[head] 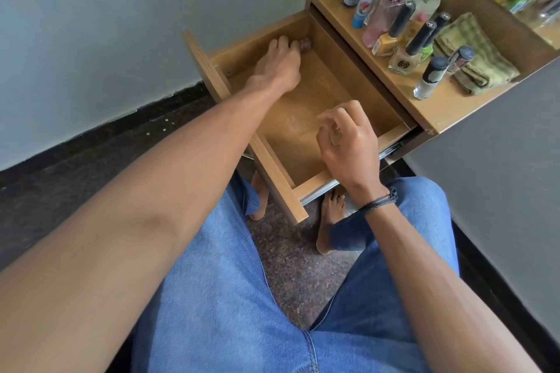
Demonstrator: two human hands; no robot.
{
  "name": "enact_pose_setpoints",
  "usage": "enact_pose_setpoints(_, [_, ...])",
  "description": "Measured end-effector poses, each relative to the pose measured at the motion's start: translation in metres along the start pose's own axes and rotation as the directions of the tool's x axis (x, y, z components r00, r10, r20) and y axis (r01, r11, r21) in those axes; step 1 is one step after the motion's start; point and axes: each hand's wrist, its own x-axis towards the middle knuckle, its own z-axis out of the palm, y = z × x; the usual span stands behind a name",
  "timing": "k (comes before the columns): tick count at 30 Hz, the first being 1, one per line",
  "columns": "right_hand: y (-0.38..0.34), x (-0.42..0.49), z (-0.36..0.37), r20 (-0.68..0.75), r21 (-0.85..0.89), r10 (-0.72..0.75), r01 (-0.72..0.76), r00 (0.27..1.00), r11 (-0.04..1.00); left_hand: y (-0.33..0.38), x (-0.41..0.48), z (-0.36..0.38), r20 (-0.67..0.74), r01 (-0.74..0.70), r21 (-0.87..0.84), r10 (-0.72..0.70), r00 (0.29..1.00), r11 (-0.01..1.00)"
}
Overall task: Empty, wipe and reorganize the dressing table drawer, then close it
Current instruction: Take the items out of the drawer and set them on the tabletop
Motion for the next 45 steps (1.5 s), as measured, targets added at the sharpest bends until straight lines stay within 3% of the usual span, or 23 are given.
enact_pose_setpoints(15, [0.000,0.000,-0.001,0.021,0.009,0.033,-0.033,0.999,0.999,-0.006,0.011,0.005,-0.011,0.128,-0.036,-0.129,0.992,0.991])
enact_pose_setpoints(20, [0.001,0.001,-0.001,-0.008,0.050,0.061,-0.061,0.998,0.997,0.002,0.000,-0.010,-0.050,0.198,-0.164,-0.208,0.977,0.966])
enact_pose_setpoints(24, [0.002,0.005,-0.006,-0.082,0.195,0.198,-0.179,0.977,0.964,0.006,-0.017,-0.028,-0.056,0.230,-0.358,-0.267,0.962,0.905])
enact_pose_setpoints(30, [0.001,0.009,-0.021,-0.072,0.260,0.276,-0.249,0.958,0.933,0.015,-0.067,-0.071,0.059,0.210,-0.594,-0.218,0.974,0.777])
enact_pose_setpoints(35, [-0.005,0.006,-0.027,0.065,0.231,0.231,-0.240,0.971,0.943,0.020,-0.108,-0.084,0.148,0.183,-0.721,-0.109,0.983,0.669])
enact_pose_setpoints(45, [-0.002,-0.012,-0.031,0.018,0.148,0.230,-0.230,0.973,0.962,0.048,-0.150,-0.057,0.147,0.113,-0.774,0.003,0.989,0.623])
